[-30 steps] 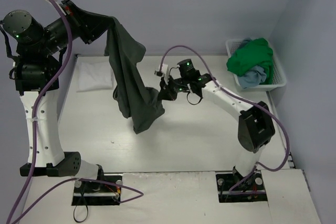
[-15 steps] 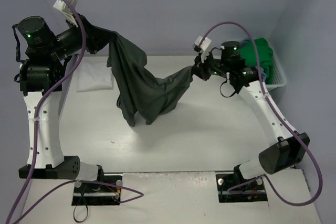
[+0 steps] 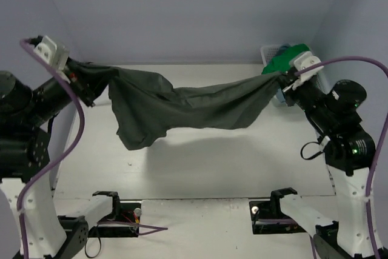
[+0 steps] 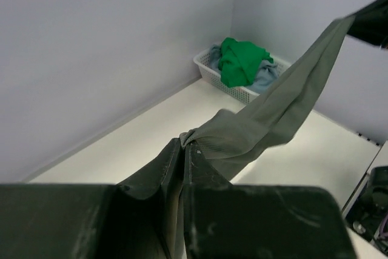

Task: Fold and stack the t-shirts
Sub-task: Flatten out the tshirt

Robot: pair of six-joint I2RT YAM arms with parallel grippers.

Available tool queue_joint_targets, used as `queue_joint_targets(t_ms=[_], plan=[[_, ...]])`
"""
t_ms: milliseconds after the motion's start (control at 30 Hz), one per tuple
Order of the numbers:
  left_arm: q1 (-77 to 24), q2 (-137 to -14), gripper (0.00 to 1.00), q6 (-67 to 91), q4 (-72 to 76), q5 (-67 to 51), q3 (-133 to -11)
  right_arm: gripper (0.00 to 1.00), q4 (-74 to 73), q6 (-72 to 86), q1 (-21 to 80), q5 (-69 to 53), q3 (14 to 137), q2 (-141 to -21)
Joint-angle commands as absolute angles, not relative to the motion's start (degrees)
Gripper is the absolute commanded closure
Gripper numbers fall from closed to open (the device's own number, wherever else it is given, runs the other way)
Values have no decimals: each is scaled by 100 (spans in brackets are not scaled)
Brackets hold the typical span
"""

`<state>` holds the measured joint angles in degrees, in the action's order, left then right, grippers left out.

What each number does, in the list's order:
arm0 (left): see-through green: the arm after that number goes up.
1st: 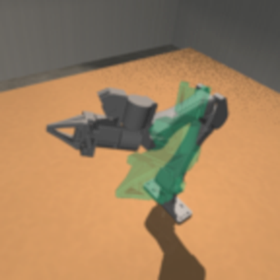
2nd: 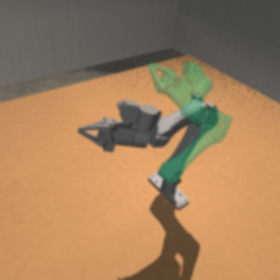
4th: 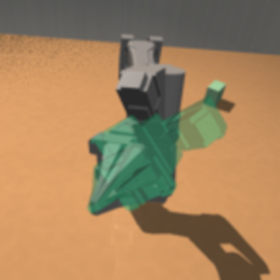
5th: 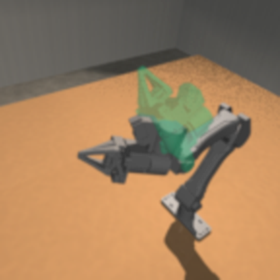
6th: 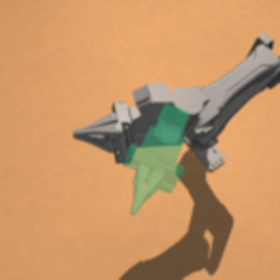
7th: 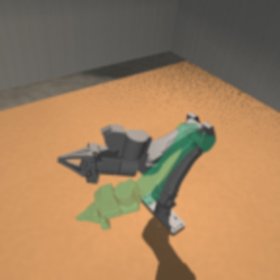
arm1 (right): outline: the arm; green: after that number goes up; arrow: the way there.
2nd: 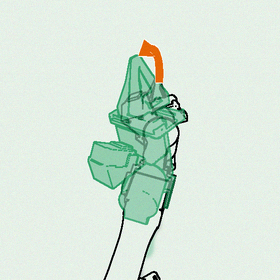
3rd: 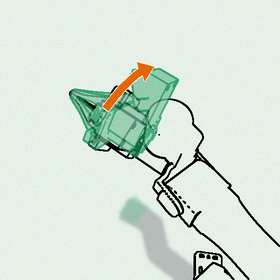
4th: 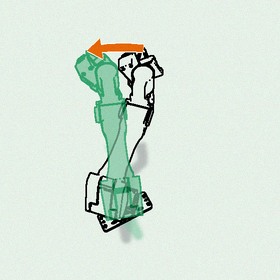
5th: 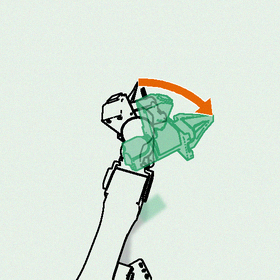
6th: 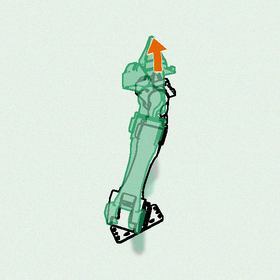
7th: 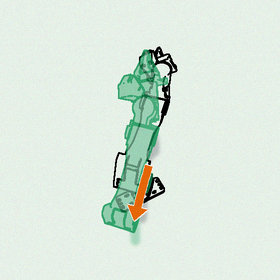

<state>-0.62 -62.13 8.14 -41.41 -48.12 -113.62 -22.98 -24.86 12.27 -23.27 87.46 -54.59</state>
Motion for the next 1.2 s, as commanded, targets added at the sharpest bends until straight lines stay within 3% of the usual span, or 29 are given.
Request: queue_joint_targets(t_ms=[0,333,733,900,1167], plan=[[-44,-5776,100,247,-4280,-4676,-10926,100,-2056,-2390,1055,-1574,8508,-5379],[-44,-5247,100,-62,-4763,-4764,-10942,100,-2320,-2575,756,-2425,7964,-4755],[-44,-5642,100,-132,-3771,-3736,-9589,100,-1881,-2277,756,-1837,7215,-5089],[-44,-5467,100,-70,-3990,-3779,-10334,100,-2293,-2180,738,-2048,7742,-4677],[-44,-4738,100,263,-4465,-4139,-11381,100,-2443,-2101,-209,-2925,7901,-3569]])
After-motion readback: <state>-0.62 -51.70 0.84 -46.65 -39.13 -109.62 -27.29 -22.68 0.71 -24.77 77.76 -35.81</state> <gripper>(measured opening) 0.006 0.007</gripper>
